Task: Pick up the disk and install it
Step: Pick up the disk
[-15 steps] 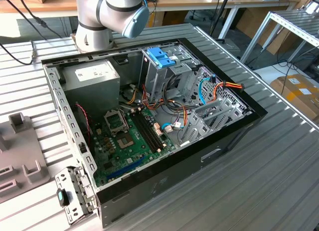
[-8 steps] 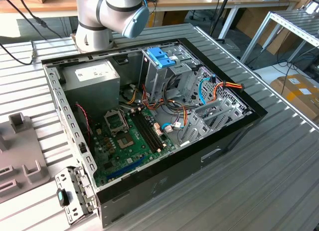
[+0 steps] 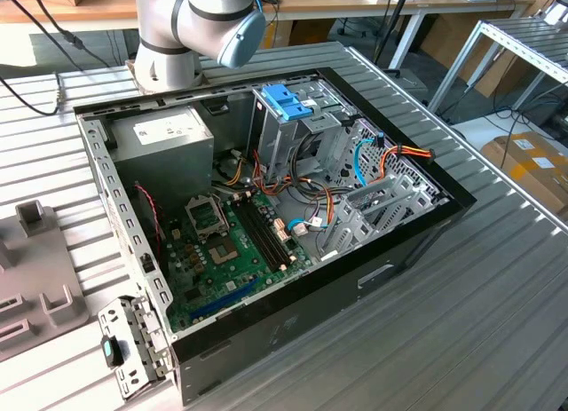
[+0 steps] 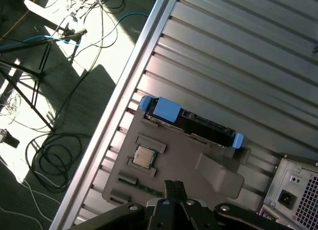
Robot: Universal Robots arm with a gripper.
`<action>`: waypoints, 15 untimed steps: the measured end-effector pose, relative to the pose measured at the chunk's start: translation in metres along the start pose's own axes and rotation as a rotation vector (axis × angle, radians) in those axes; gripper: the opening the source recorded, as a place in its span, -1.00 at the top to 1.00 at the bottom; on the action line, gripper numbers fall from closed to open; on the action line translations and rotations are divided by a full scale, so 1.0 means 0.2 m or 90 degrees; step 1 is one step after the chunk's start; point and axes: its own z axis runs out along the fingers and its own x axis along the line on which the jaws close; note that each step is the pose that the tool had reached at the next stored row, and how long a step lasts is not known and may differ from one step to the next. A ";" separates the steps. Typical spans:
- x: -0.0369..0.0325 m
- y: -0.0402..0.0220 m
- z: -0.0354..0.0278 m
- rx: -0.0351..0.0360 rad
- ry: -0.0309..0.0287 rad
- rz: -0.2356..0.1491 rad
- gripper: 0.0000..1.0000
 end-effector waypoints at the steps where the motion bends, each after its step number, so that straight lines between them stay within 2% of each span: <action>1: 0.000 0.000 0.000 -0.0001 0.0001 -0.002 0.79; 15: 0.000 0.000 0.000 -0.0006 0.0011 -0.025 0.79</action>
